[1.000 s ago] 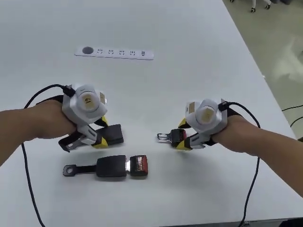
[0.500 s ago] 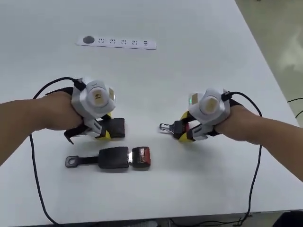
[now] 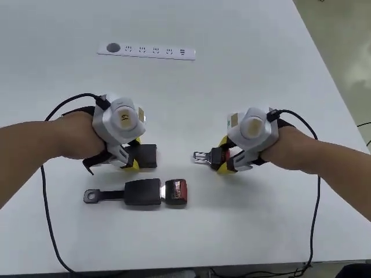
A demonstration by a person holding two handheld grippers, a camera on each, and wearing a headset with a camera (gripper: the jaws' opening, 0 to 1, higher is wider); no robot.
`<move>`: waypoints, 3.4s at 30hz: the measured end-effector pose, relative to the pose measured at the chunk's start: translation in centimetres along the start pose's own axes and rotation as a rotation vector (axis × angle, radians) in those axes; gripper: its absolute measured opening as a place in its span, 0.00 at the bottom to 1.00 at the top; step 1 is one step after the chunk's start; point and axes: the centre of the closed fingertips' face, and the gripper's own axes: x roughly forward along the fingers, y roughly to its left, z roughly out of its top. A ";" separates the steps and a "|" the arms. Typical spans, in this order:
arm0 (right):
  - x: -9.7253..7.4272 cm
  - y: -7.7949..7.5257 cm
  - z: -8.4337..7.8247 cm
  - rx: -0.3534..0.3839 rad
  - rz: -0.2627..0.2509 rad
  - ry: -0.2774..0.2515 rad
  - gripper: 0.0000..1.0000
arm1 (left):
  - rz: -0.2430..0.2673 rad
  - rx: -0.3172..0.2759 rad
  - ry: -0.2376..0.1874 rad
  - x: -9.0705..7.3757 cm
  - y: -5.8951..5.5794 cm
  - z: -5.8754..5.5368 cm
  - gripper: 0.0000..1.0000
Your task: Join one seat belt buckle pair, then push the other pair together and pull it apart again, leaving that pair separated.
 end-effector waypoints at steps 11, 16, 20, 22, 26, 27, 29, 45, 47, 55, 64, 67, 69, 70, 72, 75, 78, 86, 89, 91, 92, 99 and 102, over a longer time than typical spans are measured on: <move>2.1 0.6 4.6 -0.036 -0.015 -0.043 0.33 | 0.003 -0.007 -0.016 0.0 0.1 -0.1 0.34; 2.4 0.5 6.1 -0.046 -0.022 -0.041 0.32 | 0.002 -0.005 -0.015 -0.1 0.0 0.0 0.34; 2.9 0.2 6.9 -0.052 -0.033 -0.034 0.32 | 0.002 -0.005 -0.016 -0.1 0.0 -0.1 0.34; 3.0 0.2 7.2 -0.053 -0.034 -0.032 0.32 | 0.002 -0.004 -0.015 -0.1 0.0 0.0 0.34; 3.2 0.5 7.7 -0.075 -0.028 -0.017 0.32 | 0.002 -0.006 -0.018 0.0 0.2 -0.2 0.34; 3.2 0.6 7.7 -0.086 -0.029 -0.012 0.32 | 0.002 -0.006 -0.019 0.0 0.2 -0.2 0.34; 3.2 0.6 7.8 -0.097 -0.029 -0.017 0.32 | 0.002 -0.004 -0.019 0.0 0.1 -0.2 0.34; 4.0 0.6 8.8 -0.098 0.017 -0.045 0.31 | -0.007 0.023 -0.027 0.1 0.1 -0.1 0.33; 4.1 0.6 8.9 -0.099 0.018 -0.042 0.31 | -0.008 0.024 -0.026 0.1 0.2 -0.2 0.33; 4.3 0.5 9.3 -0.101 0.023 -0.037 0.31 | -0.011 0.025 -0.031 0.2 0.3 -0.3 0.33; 4.8 0.7 10.4 -0.086 0.020 -0.046 0.30 | -0.011 0.024 -0.031 0.3 0.2 -0.3 0.33; 4.7 0.7 10.4 -0.092 0.022 -0.042 0.30 | -0.012 0.031 -0.022 0.2 0.1 -0.2 0.33; 4.9 0.6 10.3 -0.088 0.028 -0.050 0.30 | -0.012 0.032 -0.020 0.2 0.2 -0.2 0.33; 4.7 0.6 10.3 -0.088 0.028 -0.050 0.30 | -0.012 0.031 -0.024 0.2 0.2 -0.2 0.33; 4.4 0.8 10.4 -0.090 0.028 -0.046 0.31 | -0.011 0.027 -0.031 0.2 0.3 -0.2 0.33; 4.3 0.9 10.3 -0.094 0.030 -0.050 0.31 | -0.013 0.027 -0.035 0.2 0.3 -0.1 0.33; 4.4 0.9 9.9 -0.099 0.028 -0.039 0.31 | -0.012 0.026 -0.032 0.2 0.2 -0.1 0.33; 3.8 1.1 8.5 -0.098 0.018 -0.049 0.32 | -0.016 0.031 -0.025 0.3 0.2 -0.1 0.33; 3.5 1.0 7.9 -0.093 0.020 -0.053 0.32 | -0.015 0.027 -0.028 0.3 0.2 -0.1 0.33; 3.2 0.8 7.2 -0.085 0.020 -0.048 0.32 | -0.015 0.026 -0.030 0.3 0.2 -0.1 0.33; 3.2 0.8 7.0 -0.082 0.020 -0.047 0.32 | -0.016 0.027 -0.029 0.3 0.2 -0.1 0.33; 1.4 0.3 2.8 -0.045 -0.004 -0.012 0.33 | -0.013 0.023 -0.021 0.3 0.3 -0.3 0.33; 0.6 0.2 1.1 -0.034 -0.007 0.003 0.33 | -0.012 0.019 -0.020 0.3 0.2 -0.2 0.33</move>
